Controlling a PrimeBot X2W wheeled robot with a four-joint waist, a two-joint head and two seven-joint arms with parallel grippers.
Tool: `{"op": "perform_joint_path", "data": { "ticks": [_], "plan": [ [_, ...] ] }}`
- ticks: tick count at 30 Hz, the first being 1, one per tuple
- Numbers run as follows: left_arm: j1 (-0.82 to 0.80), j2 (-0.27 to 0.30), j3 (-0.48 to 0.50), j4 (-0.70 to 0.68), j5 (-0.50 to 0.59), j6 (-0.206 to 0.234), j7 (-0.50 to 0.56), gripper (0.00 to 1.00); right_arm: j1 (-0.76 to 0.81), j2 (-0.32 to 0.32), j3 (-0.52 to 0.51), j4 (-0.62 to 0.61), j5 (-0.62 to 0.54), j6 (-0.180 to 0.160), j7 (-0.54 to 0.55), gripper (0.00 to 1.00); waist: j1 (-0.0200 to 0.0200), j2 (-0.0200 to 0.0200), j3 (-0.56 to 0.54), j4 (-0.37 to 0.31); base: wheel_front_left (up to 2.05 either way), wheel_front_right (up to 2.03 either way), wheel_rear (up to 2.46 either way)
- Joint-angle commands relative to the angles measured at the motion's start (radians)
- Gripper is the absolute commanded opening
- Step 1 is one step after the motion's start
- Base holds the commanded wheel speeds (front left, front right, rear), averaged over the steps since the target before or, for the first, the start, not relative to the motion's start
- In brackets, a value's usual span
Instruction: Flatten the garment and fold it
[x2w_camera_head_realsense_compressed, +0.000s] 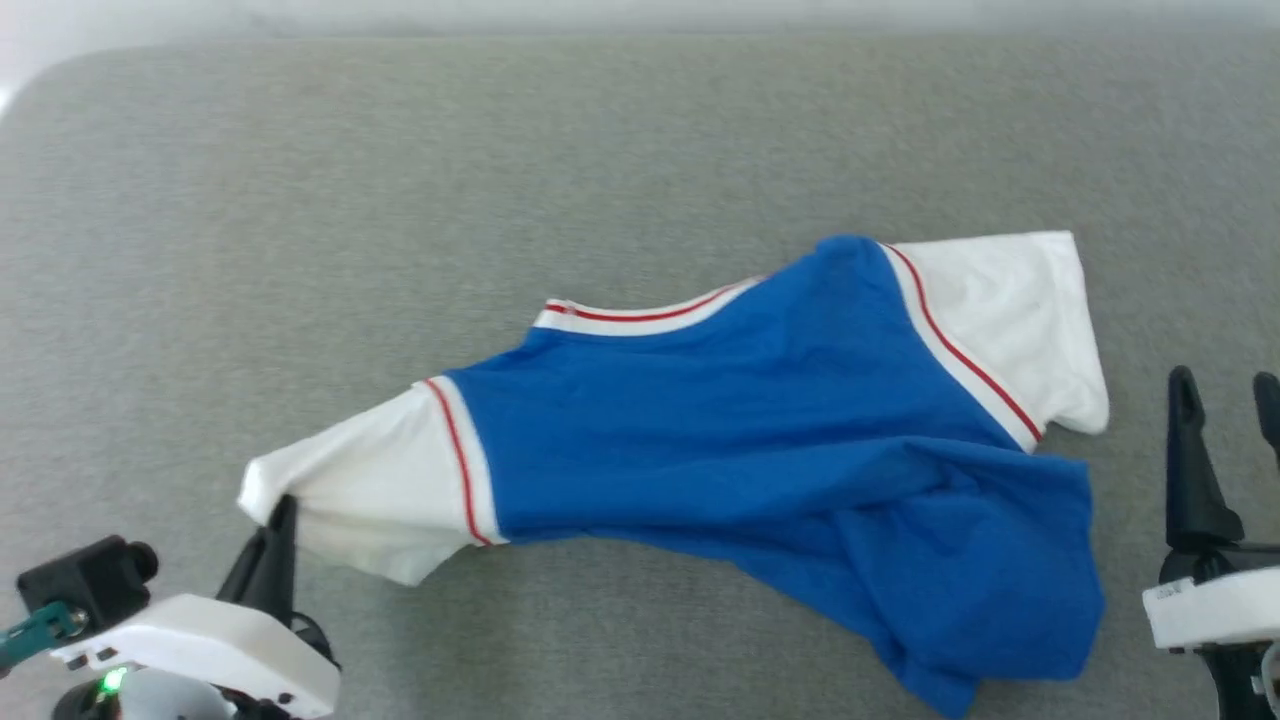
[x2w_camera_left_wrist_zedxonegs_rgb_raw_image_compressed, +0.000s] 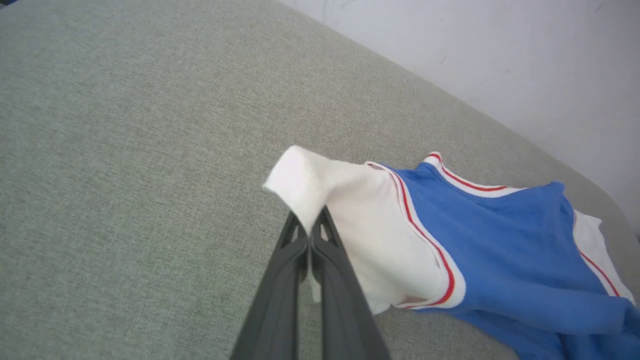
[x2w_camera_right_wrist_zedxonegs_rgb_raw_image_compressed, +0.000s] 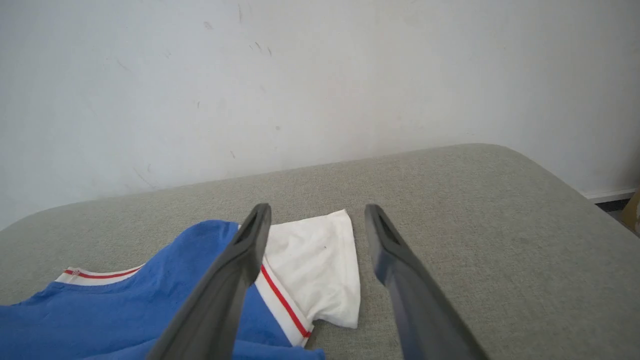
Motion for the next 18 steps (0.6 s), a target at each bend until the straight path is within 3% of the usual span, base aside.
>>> {"op": "perform_joint_path", "data": {
  "ticks": [1, 6, 11, 18],
  "plan": [
    [-0.005, -0.008, -0.011, -0.016, -0.010, -0.012, -0.005, 0.00, -0.019, 0.002, 0.001, -0.012, -0.014, -0.001, 0.035, 1.00, 0.0002, 0.0000, -0.041, 0.049, 0.00, 0.00, 0.00],
    [-0.055, -0.017, -0.060, -0.036, 0.004, -0.029, -0.014, 0.00, -0.189, -0.047, 0.019, -0.007, -0.066, -0.001, 0.238, 1.00, 0.0002, 0.0000, -0.009, 0.045, 0.00, 0.00, 0.00],
    [-0.126, -0.027, -0.122, -0.064, 0.034, -0.043, -0.018, 0.00, -0.400, -0.165, 0.052, 0.120, -0.087, -0.001, 0.510, 1.00, 0.0002, 0.0000, 0.062, 0.042, 0.00, 0.00, 0.00],
    [-0.204, -0.045, -0.189, -0.090, 0.067, -0.052, -0.023, 0.00, -0.574, -0.233, 0.039, 0.312, -0.115, -0.001, 0.740, 1.00, 0.0002, 0.0000, 0.163, 0.066, 0.00, 0.00, 0.00]
  ]
}}
